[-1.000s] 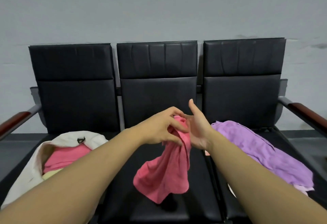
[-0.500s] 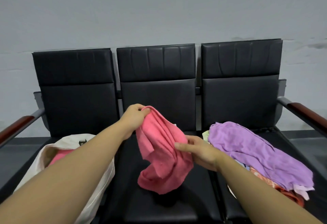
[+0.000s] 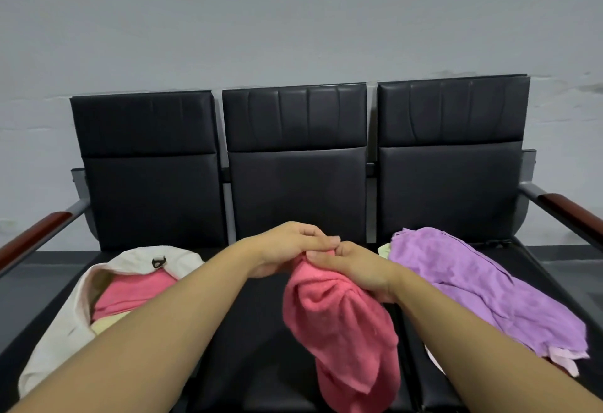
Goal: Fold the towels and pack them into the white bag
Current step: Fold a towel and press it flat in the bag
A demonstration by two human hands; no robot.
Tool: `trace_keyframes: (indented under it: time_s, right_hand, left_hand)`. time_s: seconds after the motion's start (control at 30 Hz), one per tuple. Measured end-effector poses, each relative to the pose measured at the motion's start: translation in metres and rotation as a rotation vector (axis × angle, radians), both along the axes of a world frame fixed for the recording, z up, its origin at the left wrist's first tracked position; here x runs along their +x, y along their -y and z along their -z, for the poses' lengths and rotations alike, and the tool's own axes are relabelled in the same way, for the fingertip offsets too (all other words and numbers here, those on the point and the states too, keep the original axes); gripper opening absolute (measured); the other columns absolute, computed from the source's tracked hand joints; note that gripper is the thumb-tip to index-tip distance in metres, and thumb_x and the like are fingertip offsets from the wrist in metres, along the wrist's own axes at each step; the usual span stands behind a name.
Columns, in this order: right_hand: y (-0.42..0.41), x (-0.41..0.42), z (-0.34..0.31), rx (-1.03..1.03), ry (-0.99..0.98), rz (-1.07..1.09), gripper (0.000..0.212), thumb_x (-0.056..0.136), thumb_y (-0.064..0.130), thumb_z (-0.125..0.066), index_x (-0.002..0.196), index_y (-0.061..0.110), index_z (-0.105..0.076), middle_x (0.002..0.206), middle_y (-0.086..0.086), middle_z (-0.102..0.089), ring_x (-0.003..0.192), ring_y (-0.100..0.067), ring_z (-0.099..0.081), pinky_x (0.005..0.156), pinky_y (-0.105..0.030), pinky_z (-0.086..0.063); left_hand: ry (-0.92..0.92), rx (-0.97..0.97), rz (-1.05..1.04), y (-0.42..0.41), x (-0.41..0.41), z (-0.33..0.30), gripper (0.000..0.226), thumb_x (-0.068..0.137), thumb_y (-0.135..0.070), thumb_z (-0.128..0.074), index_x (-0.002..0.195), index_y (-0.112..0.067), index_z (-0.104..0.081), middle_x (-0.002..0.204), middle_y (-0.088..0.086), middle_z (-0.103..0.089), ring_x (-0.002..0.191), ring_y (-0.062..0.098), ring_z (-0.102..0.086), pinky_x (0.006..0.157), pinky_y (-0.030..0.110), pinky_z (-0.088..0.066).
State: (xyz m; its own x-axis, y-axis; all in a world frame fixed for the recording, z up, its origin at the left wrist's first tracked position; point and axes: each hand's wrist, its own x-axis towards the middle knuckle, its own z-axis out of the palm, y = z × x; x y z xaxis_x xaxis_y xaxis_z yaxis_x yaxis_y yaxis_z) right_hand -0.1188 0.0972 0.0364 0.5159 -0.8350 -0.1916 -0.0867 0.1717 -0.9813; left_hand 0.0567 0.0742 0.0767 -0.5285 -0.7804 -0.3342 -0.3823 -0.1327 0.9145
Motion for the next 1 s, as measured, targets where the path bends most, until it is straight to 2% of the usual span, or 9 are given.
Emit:
trace_keyframes:
  time_s: [0.13, 0.23, 0.37, 0.5, 0.63, 0.73, 0.87, 0.93, 1.0]
  right_hand:
    - [0.001, -0.006, -0.003, 0.079, -0.024, -0.101, 0.031, 0.083, 0.032, -0.078, 0.105, 0.010, -0.076, 0.108, -0.011, -0.074, 0.099, -0.023, -0.069, 0.092, -0.034, -0.055]
    - [0.003, -0.011, -0.001, 0.070, -0.109, -0.118, 0.036, 0.084, 0.029, -0.080, 0.109, 0.004, -0.074, 0.111, -0.016, -0.074, 0.101, -0.027, -0.069, 0.094, -0.038, -0.054]
    - [0.008, -0.014, 0.001, 0.064, -0.149, -0.118, 0.047, 0.089, 0.035, -0.076, 0.118, -0.001, -0.068, 0.120, -0.021, -0.070, 0.114, -0.037, -0.066, 0.106, -0.046, -0.050]
    - [0.010, -0.011, -0.003, -0.015, -0.186, -0.117, 0.048, 0.093, 0.044, -0.068, 0.113, 0.001, -0.072, 0.114, -0.019, -0.073, 0.102, -0.027, -0.071, 0.100, -0.039, -0.054]
    - [0.013, -0.009, -0.001, -0.104, -0.138, -0.051, 0.054, 0.097, 0.053, -0.057, 0.111, 0.004, -0.074, 0.115, -0.019, -0.072, 0.103, -0.029, -0.069, 0.098, -0.040, -0.051]
    - [0.016, -0.008, -0.003, -0.210, -0.131, 0.003, 0.045, 0.097, 0.052, -0.058, 0.100, 0.012, -0.079, 0.106, -0.006, -0.077, 0.100, -0.022, -0.072, 0.099, -0.036, -0.053]
    - [0.017, -0.008, 0.010, -0.184, -0.211, -0.064, 0.031, 0.089, 0.045, -0.074, 0.076, 0.018, -0.070, 0.079, -0.003, -0.065, 0.074, -0.017, -0.056, 0.072, -0.036, -0.047]
    - [0.016, -0.013, 0.019, -0.177, -0.272, -0.100, 0.030, 0.081, 0.044, -0.082, 0.084, 0.015, -0.072, 0.088, -0.012, -0.069, 0.081, -0.021, -0.060, 0.077, -0.044, -0.049]
    - [0.015, -0.020, 0.026, -0.182, -0.312, -0.119, 0.034, 0.080, 0.039, -0.084, 0.100, 0.013, -0.076, 0.108, -0.016, -0.074, 0.095, -0.022, -0.069, 0.095, -0.047, -0.053]
  left_hand:
    - [0.114, -0.175, -0.051, 0.009, 0.007, 0.001, 0.027, 0.087, -0.047, -0.076, 0.075, -0.024, -0.070, 0.085, -0.002, -0.074, 0.080, 0.012, -0.070, 0.072, 0.028, -0.056]
    - [0.170, -0.341, -0.194, 0.015, 0.018, 0.003, 0.031, 0.088, -0.055, -0.072, 0.075, -0.027, -0.071, 0.085, 0.005, -0.074, 0.082, 0.021, -0.070, 0.082, 0.042, -0.058]
    - [0.099, -0.228, -0.172, 0.012, 0.028, -0.010, 0.051, 0.087, -0.061, -0.070, 0.090, -0.010, -0.075, 0.085, 0.006, -0.074, 0.079, 0.021, -0.070, 0.079, 0.038, -0.057]
    - [0.169, -0.182, -0.051, 0.008, 0.037, -0.017, 0.045, 0.086, -0.050, -0.076, 0.091, -0.006, -0.078, 0.087, 0.010, -0.075, 0.079, 0.021, -0.072, 0.075, 0.031, -0.058]
    - [0.151, -0.409, -0.265, 0.017, 0.048, -0.013, 0.037, 0.092, -0.052, -0.069, 0.084, -0.017, -0.078, 0.080, 0.008, -0.074, 0.073, 0.013, -0.067, 0.074, 0.031, -0.053]
    - [0.220, -0.580, -0.349, 0.025, 0.053, -0.008, 0.041, 0.096, -0.053, -0.063, 0.077, -0.017, -0.069, 0.063, -0.005, -0.057, 0.061, 0.007, -0.051, 0.067, 0.029, -0.044]
    - [0.258, -0.738, -0.562, 0.035, 0.055, -0.012, 0.043, 0.102, -0.046, -0.054, 0.084, -0.009, -0.062, 0.070, -0.002, -0.054, 0.066, 0.012, -0.050, 0.064, 0.029, -0.040]
    - [0.288, -0.790, -0.648, 0.042, 0.069, -0.021, 0.042, 0.103, -0.044, -0.052, 0.087, -0.007, -0.062, 0.076, 0.001, -0.059, 0.072, 0.015, -0.053, 0.065, 0.030, -0.040]
    - [0.294, -0.806, -0.715, 0.049, 0.088, -0.033, 0.041, 0.104, -0.044, -0.050, 0.089, -0.008, -0.063, 0.079, 0.000, -0.060, 0.077, 0.017, -0.055, 0.069, 0.034, -0.038]
